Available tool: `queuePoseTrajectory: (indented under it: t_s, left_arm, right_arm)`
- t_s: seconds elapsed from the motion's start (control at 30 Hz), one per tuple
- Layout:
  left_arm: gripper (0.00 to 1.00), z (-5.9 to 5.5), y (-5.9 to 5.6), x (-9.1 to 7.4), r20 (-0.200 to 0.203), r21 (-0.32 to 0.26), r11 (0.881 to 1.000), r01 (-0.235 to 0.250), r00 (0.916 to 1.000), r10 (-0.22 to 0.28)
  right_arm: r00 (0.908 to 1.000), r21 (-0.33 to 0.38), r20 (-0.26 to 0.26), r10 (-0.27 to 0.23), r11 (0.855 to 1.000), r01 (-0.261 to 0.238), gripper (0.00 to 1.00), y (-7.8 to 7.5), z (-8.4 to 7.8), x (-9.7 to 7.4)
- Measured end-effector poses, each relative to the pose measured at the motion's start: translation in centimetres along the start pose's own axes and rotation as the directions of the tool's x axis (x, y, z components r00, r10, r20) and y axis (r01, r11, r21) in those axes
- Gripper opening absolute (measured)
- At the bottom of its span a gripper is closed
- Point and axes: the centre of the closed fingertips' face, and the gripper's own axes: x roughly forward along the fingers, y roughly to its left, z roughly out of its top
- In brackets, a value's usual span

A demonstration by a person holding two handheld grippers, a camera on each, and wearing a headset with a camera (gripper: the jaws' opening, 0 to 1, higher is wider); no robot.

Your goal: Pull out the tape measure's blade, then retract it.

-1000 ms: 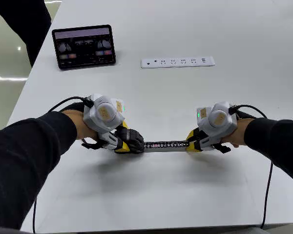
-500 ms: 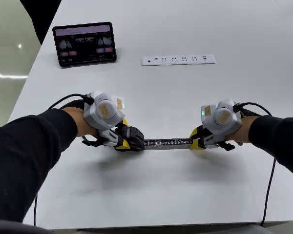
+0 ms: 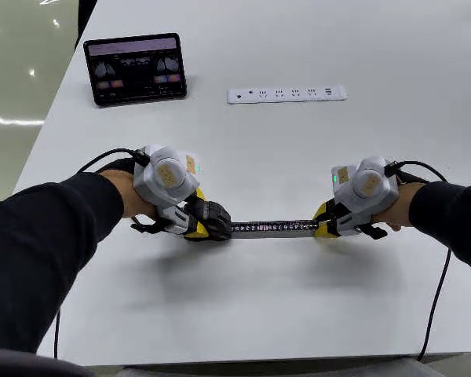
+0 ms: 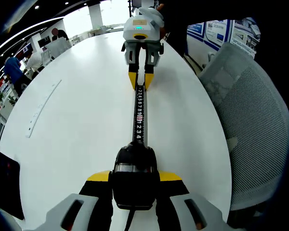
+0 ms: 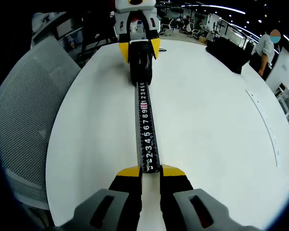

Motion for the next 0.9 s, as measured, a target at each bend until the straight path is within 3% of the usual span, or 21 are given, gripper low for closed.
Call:
queuePoseTrajectory:
  t_s: [0.9]
  left_arm:
    - [0.30,0.2,-0.2,0.0,-0.002,-0.007,1.000,0.004,1.0000,-0.004]
  right_arm:
    - [0.9995,0.023,-0.030,-0.010,1.000,0.011,0.08,0.0,-2.6,-2.0]
